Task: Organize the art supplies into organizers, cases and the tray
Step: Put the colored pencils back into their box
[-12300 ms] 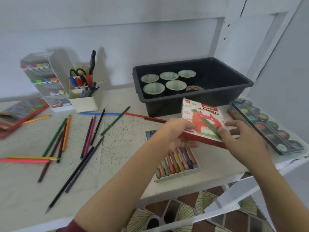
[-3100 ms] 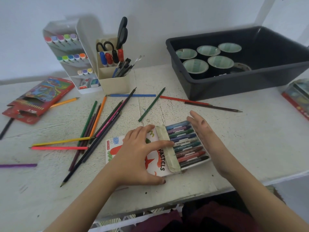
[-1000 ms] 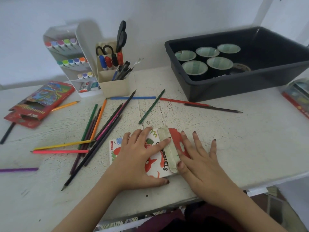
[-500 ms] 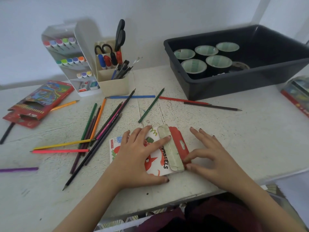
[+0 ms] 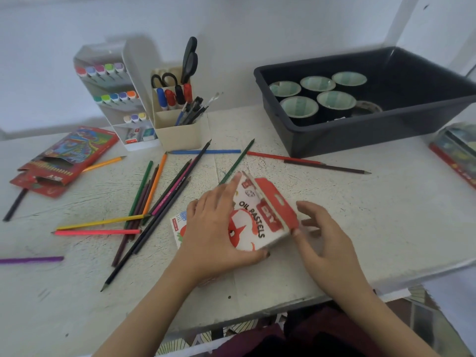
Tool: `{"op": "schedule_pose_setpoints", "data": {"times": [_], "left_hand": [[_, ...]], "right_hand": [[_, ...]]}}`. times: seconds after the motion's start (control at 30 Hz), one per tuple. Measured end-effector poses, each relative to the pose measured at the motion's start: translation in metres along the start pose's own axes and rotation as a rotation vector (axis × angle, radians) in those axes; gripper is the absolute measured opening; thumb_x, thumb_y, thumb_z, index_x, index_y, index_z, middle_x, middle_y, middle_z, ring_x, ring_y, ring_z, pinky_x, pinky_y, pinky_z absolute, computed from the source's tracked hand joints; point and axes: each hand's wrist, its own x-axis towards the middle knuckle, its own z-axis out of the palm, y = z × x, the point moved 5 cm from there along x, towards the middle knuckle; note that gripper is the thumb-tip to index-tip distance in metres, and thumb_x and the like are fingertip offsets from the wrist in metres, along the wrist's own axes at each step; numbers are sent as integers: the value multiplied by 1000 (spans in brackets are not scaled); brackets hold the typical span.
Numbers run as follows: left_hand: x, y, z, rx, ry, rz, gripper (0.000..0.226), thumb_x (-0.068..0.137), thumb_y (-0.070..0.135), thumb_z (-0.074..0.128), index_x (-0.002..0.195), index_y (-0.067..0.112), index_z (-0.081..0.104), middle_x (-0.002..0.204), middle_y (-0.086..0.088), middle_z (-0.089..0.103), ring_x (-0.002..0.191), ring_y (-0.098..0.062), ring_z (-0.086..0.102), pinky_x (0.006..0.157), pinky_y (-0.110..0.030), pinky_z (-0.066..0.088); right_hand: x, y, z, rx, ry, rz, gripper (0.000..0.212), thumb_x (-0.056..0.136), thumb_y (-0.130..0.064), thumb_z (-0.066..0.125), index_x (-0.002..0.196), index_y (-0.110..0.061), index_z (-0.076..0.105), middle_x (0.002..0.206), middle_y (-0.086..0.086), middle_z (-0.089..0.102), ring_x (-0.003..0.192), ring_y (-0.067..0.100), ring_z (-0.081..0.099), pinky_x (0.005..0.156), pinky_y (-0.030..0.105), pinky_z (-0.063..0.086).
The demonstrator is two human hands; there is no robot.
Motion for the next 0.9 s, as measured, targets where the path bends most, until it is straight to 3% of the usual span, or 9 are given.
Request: {"op": "schedule_pose_setpoints", "data": {"times": [0.07, 0.17, 0.3, 0.37, 0.47, 0.57, 0.67, 0.8, 0.9], "left_hand": [[3, 7, -4, -93, 124, -75, 119, 51, 82, 58, 146, 43, -2, 146, 10, 29, 133, -13, 28, 114, -45, 17], [4, 22, -7, -162, 318, -188, 117, 50, 84, 56, 145, 41, 4, 149, 3, 26, 137, -18, 24, 113, -50, 20], [3, 42, -8, -263, 471, -295, 116, 49, 77, 59, 143, 43, -1, 149, -2, 19, 138, -18, 14, 113, -52, 18], [3, 48, -10, -331, 519, -259, 117, 50, 73, 65, 141, 47, -3, 145, 5, 17, 135, -9, 12, 111, -47, 23], [0, 48, -14, -425, 570, -146, 116, 52, 57, 78, 139, 51, 2, 128, 19, 19, 126, 8, 12, 101, -23, 27], [-1, 45, -21, -430, 640, -65, 97, 61, 50, 74, 138, 47, 14, 128, 26, 22, 124, -9, 30, 99, -25, 39], [3, 40, -28, -481, 698, -15, 89, 67, 42, 74, 138, 30, 23, 124, 28, 28, 114, -17, 40, 94, -8, 33], [7, 44, -35, -673, 667, 89, 73, 74, 31, 73, 135, 29, 33, 130, 7, 40, 120, -21, 46, 89, -17, 46], [7, 51, -37, -880, 627, 152, 67, 78, 9, 73, 131, 28, 35, 131, -9, 42, 118, -25, 51, 84, -25, 53]], "right_hand": [[0, -5, 2, 240, 33, 108, 38, 92, -25, 55, 126, -34, 42, 116, -22, 56, 95, -3, 59, 77, 17, 49], [3, -17, 12, 571, -93, 214, 51, 81, -41, 50, 130, -30, 44, 109, -7, 67, 94, 7, 66, 77, 25, 55], [18, -42, 11, 608, -134, 103, 29, 93, -14, 52, 119, -26, 54, 106, -6, 70, 101, 7, 65, 80, 21, 54], [28, -49, 2, 626, -92, 61, 28, 94, -7, 47, 116, -24, 56, 105, -9, 70, 101, 6, 65, 75, 17, 53], [38, -57, -15, 616, -73, -33, 33, 96, -6, 42, 119, -25, 54, 109, -14, 67, 103, 2, 62, 75, 14, 51], [42, -58, -23, 591, -76, -73, 32, 96, -11, 41, 119, -32, 53, 110, -18, 65, 105, -1, 60, 75, 12, 50], [45, -52, -24, 637, -64, -23, 28, 98, -15, 43, 116, -30, 57, 107, -14, 67, 103, 3, 62, 73, 17, 52], [44, -55, -25, 805, -85, -8, 28, 90, -29, 45, 91, -36, 73, 92, -9, 71, 90, 8, 66, 73, 23, 53], [40, -59, -26, 945, -89, 37, 42, 87, -42, 34, 95, -24, 71, 91, -4, 71, 87, 9, 66, 70, 20, 53]]}}
